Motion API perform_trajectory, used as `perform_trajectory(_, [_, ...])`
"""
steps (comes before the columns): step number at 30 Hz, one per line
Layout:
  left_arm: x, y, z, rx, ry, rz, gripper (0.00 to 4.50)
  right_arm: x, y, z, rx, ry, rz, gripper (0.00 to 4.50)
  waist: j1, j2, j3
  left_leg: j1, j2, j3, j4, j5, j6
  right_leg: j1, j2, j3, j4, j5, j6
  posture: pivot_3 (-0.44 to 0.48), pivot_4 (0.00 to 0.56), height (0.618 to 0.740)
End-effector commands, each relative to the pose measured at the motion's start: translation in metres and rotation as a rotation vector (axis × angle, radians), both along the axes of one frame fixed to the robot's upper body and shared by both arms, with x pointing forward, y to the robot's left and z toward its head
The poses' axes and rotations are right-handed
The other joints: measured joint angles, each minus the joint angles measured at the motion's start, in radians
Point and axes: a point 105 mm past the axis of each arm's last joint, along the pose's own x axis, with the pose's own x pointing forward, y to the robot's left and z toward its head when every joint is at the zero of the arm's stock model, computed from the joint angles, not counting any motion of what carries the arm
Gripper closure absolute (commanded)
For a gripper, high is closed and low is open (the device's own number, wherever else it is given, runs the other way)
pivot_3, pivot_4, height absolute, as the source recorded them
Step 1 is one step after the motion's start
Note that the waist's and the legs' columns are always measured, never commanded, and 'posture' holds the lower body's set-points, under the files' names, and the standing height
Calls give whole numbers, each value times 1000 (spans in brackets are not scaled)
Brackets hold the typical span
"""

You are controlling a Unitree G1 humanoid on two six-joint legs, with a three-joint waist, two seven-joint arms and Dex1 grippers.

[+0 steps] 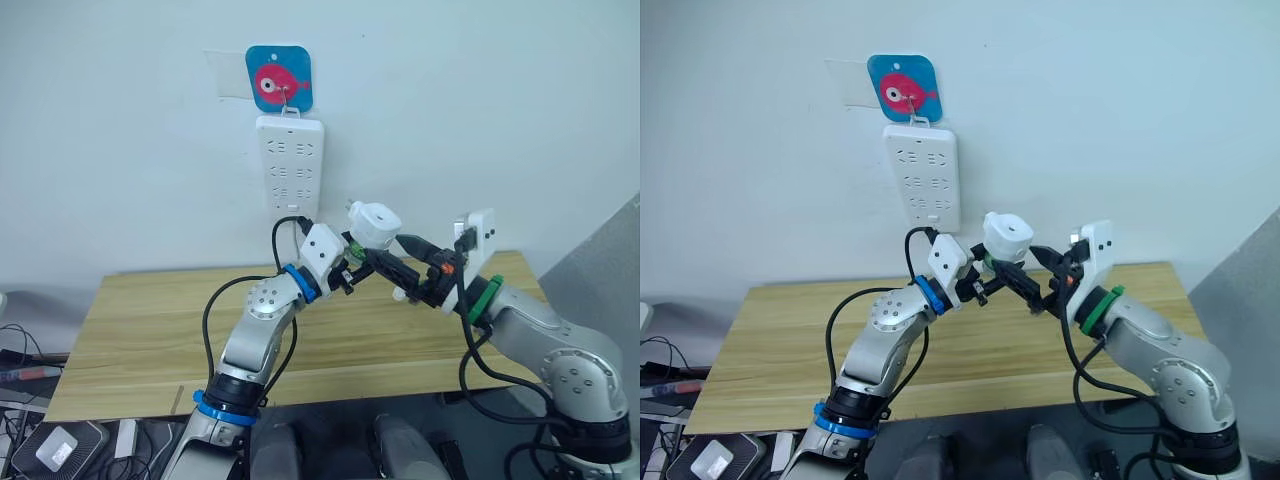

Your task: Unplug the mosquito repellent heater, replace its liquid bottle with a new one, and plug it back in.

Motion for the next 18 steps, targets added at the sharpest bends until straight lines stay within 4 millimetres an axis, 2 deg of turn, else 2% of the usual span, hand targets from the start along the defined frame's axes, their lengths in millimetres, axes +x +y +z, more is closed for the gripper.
perform_trajectory(1, [-4, -3, 20, -50, -57, -26, 2231, 7, 4, 15, 24, -88, -64, 81, -3, 0, 0, 0, 0, 0, 0, 0, 0, 0, 0, 0, 0, 0, 0, -162, 122, 740])
perform_trajectory(11, [-7, -7, 22, -64, -55, -47, 2231, 17, 13, 19, 70, -116, -102, 81, -17, 1, -3, 0, 0, 0, 0, 0, 0, 0, 0, 0, 0, 0, 0, -155, 111, 740])
perform_trajectory(14, [-9, -7, 21, -64, -52, -50, 2231, 17, 14, 21, 82, -122, -95, 665, -25, 1, -3, 0, 0, 0, 0, 0, 0, 0, 0, 0, 0, 0, 0, -155, 111, 740])
perform_trajectory(17, [-10, -7, 19, -63, -46, -54, 2231, 17, 15, 19, 73, -123, -83, 1582, -26, 1, -5, 0, 0, -1, 0, 0, 0, 0, 0, 0, 0, 0, 0, -143, 108, 740])
perform_trajectory(18, [-10, -7, 19, -62, -44, -55, 2231, 17, 15, 19, 72, -123, -81, 1583, -26, 1, -5, 0, 0, -1, 0, 0, 0, 0, 0, 0, 0, 0, 0, -141, 107, 740])
